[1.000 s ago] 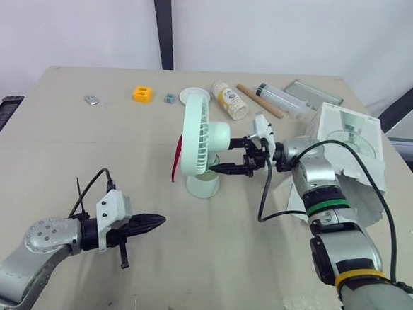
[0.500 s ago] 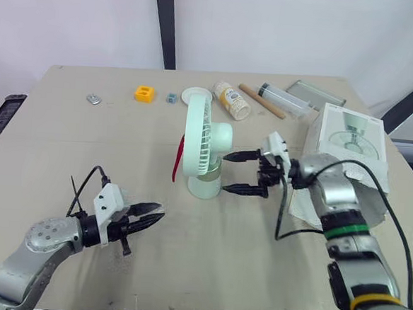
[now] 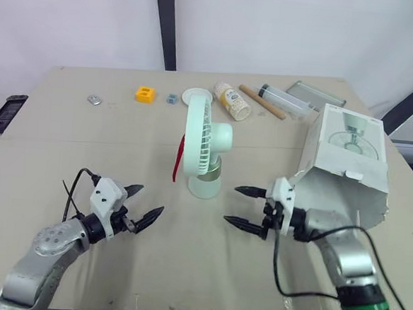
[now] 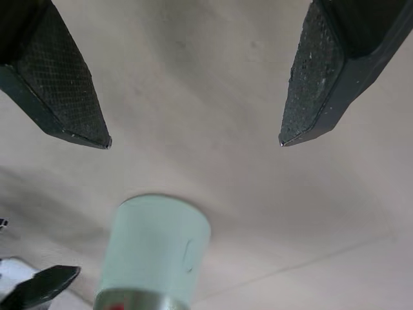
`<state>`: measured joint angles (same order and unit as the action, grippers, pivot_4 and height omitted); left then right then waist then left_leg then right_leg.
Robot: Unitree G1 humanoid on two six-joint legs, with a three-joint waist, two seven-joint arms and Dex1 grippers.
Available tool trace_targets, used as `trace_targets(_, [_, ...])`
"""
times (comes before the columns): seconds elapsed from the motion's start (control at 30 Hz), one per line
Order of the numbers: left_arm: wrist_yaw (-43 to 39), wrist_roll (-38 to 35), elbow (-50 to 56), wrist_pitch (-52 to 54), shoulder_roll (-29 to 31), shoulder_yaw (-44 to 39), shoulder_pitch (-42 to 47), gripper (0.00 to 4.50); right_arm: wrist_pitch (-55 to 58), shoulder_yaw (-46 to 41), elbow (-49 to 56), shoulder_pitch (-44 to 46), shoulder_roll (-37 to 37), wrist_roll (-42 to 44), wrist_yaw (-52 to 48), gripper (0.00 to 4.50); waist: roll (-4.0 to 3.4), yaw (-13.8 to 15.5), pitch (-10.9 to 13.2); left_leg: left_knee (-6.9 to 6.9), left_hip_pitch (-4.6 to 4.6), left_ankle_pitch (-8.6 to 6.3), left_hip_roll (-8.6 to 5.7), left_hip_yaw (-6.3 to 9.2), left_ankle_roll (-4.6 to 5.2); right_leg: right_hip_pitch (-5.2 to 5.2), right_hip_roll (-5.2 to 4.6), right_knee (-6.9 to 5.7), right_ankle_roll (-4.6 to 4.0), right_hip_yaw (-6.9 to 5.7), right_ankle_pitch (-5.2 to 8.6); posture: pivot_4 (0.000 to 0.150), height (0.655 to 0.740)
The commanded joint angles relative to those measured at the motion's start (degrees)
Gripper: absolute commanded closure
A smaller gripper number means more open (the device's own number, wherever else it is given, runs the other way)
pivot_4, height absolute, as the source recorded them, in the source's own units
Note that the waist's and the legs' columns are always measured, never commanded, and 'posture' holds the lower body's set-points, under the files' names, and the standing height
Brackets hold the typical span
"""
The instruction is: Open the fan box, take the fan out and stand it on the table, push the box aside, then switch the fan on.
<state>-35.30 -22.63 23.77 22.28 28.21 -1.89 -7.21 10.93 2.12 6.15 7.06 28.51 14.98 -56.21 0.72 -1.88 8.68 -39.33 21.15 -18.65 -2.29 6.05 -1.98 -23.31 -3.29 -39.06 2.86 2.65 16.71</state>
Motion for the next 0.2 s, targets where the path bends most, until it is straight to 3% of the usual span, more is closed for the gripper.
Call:
trace_targets(0.03, [0.4,2.0,-0.8,-2.6,-0.6,1.0,-0.7,0.03,-5.1,-2.5,-0.2,-1.1,-1.3,-0.6,4.1,0.0,0.0,0.0,0.0,-0.01,-0.01,0.0,0.01,-0.01,0.0,0.01,0.01,0.0,0.0,0.0,0.0,0.15,0.74])
trace_targets(0.2, [1.4,6.5,-3.3,-5.3,-0.1,2.1,-1.3,0.03,-8.7,-2.7,-1.5,-3.2,-1.7,-0.1,5.0,0.0,0.0,0.0,0.0,0.0,-0.03,0.02,0.01,0.0,-0.05,0.02,0.02,0.0,0.0,-0.01,0.0,0.15,0.74])
